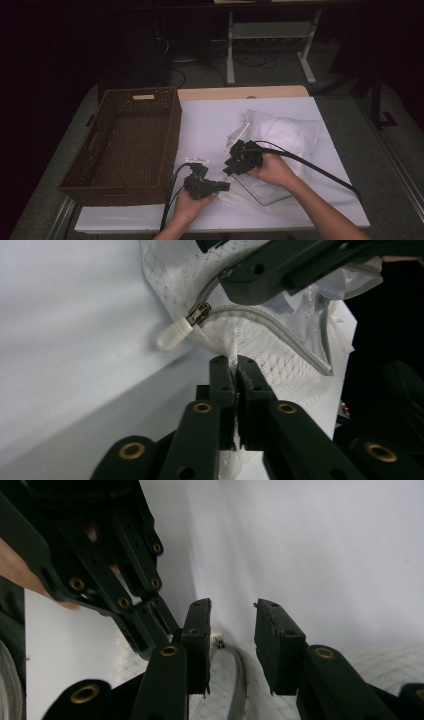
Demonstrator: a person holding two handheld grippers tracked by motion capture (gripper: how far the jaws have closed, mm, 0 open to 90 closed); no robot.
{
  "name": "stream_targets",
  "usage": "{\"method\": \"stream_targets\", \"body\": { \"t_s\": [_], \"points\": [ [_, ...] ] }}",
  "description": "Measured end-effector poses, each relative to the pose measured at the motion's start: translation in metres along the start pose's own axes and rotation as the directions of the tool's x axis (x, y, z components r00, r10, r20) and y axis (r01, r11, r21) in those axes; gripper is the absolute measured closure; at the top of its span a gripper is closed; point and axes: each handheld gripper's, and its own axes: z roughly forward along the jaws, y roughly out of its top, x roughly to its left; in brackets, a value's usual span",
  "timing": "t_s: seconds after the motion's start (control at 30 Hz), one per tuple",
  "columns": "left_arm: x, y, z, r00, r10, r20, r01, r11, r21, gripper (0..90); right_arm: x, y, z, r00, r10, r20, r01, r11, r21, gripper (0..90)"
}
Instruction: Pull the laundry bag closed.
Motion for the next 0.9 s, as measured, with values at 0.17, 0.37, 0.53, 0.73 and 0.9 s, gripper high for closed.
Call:
{"method": "stream_targets", "body": {
  "t_s": [0.17, 0.37, 0.53, 0.73, 0.9],
  "points": [
    [0.008, 0.002, 0.003, 0.9962, -0.076, 0.044, 0.075, 0.997, 0.018, 57.4, -0.002, -0.01, 0.001, 0.9996, 0.026, 0.006, -0.027, 0.998, 0.05, 67.2],
    [0.013, 0.004, 0.004, 0.9905, -0.113, 0.077, 0.112, 0.9934, 0.024, 56.0, -0.001, -0.028, 0.005, 0.9992, 0.038, -0.01, -0.037, 0.995, 0.089, 81.9],
    [0.018, 0.007, 0.008, 0.9822, -0.152, 0.111, 0.15, 0.9883, 0.026, 58.1, 0.003, -0.037, -0.004, 0.999, 0.045, 0.007, -0.045, 0.999, 0.018, 86.9],
    [0.02, 0.014, 0.014, 0.9866, -0.129, 0.099, 0.129, 0.9916, 0.005, 76.1, 0.01, -0.038, -0.02, 0.9991, 0.024, 0.035, -0.024, 1.0, -0.015, 86.7],
    [0.01, 0.014, 0.01, 0.9978, -0.047, 0.047, 0.05, 0.997, -0.06, 88.0, 0.007, -0.032, -0.026, 0.9984, 0.05, 0.026, -0.049, 0.997, -0.053, 78.1]
  ]
}}
